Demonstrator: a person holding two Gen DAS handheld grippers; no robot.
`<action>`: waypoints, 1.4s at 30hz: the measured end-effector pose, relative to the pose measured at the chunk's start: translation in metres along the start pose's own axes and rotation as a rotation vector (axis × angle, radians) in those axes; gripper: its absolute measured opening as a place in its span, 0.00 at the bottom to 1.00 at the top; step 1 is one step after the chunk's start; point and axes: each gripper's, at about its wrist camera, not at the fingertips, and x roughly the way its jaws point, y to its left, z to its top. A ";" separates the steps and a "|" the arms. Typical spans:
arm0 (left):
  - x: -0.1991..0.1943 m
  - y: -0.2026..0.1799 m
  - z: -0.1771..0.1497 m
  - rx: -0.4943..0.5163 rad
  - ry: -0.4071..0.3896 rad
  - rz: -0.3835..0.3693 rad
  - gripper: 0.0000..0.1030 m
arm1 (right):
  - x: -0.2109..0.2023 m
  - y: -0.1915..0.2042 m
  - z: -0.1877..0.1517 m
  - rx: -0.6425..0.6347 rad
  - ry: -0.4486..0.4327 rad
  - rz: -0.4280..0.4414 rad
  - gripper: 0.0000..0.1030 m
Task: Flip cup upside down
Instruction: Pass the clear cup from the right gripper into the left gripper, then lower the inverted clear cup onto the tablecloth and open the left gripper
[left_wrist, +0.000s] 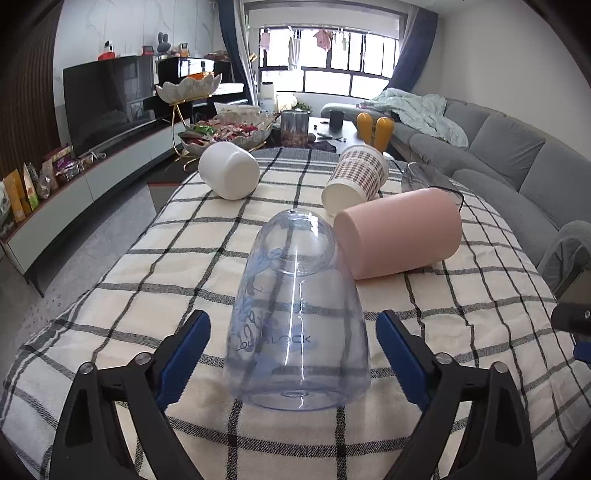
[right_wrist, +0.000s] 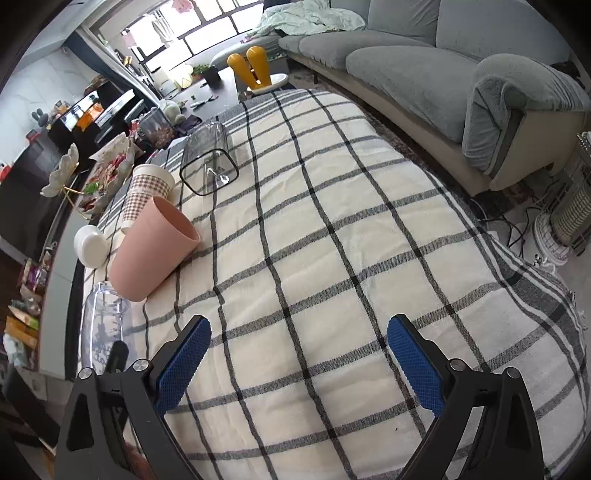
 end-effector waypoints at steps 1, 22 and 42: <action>0.002 0.000 0.000 -0.002 0.013 -0.008 0.76 | 0.001 -0.001 -0.001 0.004 0.007 -0.001 0.94; -0.034 0.008 0.048 0.087 0.259 -0.069 0.69 | -0.040 0.029 0.010 -0.022 -0.018 0.056 0.94; 0.016 -0.029 0.094 0.309 1.050 -0.080 0.69 | -0.052 0.056 0.052 0.089 0.099 0.163 0.94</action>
